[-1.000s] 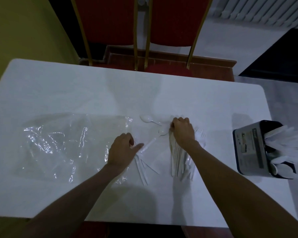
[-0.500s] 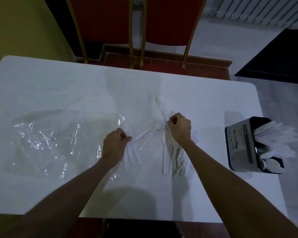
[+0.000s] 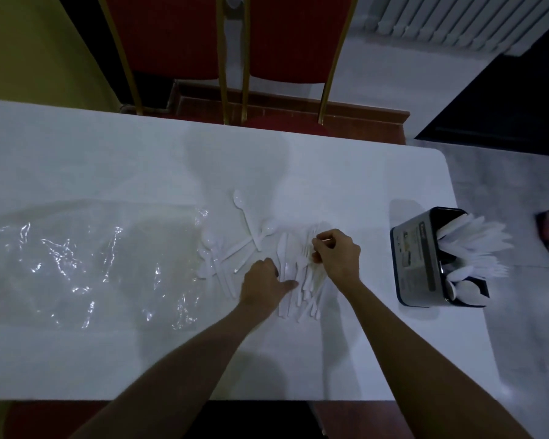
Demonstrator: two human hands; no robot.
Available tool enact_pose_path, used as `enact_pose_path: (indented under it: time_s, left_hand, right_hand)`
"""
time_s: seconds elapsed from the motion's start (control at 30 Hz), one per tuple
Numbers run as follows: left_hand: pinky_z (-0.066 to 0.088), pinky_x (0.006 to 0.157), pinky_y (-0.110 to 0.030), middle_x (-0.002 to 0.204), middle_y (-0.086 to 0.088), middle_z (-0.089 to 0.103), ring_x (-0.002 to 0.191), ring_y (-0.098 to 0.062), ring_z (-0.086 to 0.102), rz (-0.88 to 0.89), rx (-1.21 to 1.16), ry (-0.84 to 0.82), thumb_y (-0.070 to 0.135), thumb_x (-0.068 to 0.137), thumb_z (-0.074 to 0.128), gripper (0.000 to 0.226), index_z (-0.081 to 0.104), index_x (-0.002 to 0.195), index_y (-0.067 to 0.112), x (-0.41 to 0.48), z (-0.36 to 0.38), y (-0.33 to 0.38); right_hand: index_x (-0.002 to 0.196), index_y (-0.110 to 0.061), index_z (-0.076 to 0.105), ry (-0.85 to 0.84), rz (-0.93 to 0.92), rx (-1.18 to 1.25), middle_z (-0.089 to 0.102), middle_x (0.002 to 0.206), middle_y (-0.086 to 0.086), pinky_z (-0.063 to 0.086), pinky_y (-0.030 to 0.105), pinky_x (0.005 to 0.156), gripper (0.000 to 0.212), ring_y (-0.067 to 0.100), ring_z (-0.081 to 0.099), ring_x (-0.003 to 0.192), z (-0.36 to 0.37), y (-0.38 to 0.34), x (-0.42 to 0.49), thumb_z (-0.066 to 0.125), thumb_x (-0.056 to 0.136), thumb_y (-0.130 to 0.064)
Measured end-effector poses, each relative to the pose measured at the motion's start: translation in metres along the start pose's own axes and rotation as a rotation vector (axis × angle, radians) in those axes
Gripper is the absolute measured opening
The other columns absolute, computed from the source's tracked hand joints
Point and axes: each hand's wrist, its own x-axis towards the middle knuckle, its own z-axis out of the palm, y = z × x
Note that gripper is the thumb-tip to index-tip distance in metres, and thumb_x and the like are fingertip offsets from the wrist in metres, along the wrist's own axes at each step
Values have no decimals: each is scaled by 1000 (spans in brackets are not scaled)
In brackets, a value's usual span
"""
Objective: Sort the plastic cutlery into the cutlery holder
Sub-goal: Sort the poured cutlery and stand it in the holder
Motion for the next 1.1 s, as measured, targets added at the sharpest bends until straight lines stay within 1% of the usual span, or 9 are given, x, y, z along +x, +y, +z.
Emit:
enact_pose_path:
  time_s: [0.13, 0.33, 0.43, 0.53, 0.67, 0.73, 0.83, 0.97, 1.1]
  left_hand:
    - [38, 68, -22, 77, -4, 67, 73, -15, 59, -29, -12, 29, 32, 76, 75, 26, 67, 79, 8, 1, -11, -8]
    - [39, 61, -22, 65, -3, 63, 63, -13, 56, -90, -39, 83, 25, 75, 70, 17, 68, 71, 8, 1, -25, -27]
    - [43, 68, -21, 68, 2, 63, 69, -13, 59, -61, -72, 83, 25, 77, 70, 14, 69, 79, 11, -1, -29, -30]
    - [41, 68, -20, 71, 4, 64, 71, -11, 59, -56, -87, 55, 26, 79, 69, 14, 69, 82, 12, -1, -32, -30]
    - [36, 55, -14, 65, 7, 60, 69, -11, 57, -56, -118, 18, 24, 79, 68, 11, 65, 79, 14, -1, -34, -33]
    - [35, 53, -12, 61, 9, 55, 64, -10, 55, -38, -133, 15, 21, 79, 68, 11, 59, 77, 15, -4, -37, -36]
    - [33, 49, -7, 57, 9, 52, 55, -2, 48, -12, -163, 11, 19, 79, 70, 16, 56, 76, 13, -5, -41, -42]
    - [36, 51, -6, 55, 11, 53, 53, 0, 49, -6, -237, 49, 18, 76, 76, 16, 62, 77, 11, -6, -47, -44]
    - [44, 60, -19, 66, 4, 66, 65, -11, 62, -66, -328, 83, 22, 73, 79, 20, 66, 83, 11, -2, -49, -44]
  right_hand:
    - [93, -5, 69, -35, -30, 29, 70, 74, 5, 49, 6, 54, 7, 0, 61, 45, -1, 10, -7, 63, 90, -8]
    - [89, -6, 73, -156, -157, -71, 73, 79, 9, 59, 24, 63, 7, 17, 67, 60, 8, 11, -22, 67, 87, -9]
    - [81, -7, 73, -230, -191, -279, 72, 74, 7, 57, 29, 69, 17, 14, 61, 58, 19, 9, -24, 72, 85, -23]
    - [60, -12, 55, -243, -84, -476, 55, 57, 2, 43, 24, 55, 42, 11, 49, 49, 30, 4, -22, 74, 78, -45]
    - [81, -8, 62, -278, -45, -607, 65, 80, 9, 52, 30, 66, 45, 23, 64, 73, 41, -2, -28, 74, 75, -51]
    - [89, -6, 65, -291, -30, -570, 67, 87, 11, 55, 33, 72, 40, 26, 67, 79, 46, -2, -31, 76, 77, -42]
    - [83, -3, 64, -247, 34, -444, 67, 84, 14, 56, 33, 68, 30, 27, 66, 74, 46, -1, -30, 76, 75, -29]
    - [77, 8, 70, -246, 107, -312, 67, 64, 14, 58, 32, 67, 31, 23, 62, 56, 34, -3, -29, 72, 77, -23]
    - [73, 1, 66, -187, 165, -136, 70, 71, 18, 59, 44, 77, 23, 33, 71, 73, 17, -4, -25, 67, 82, -21]
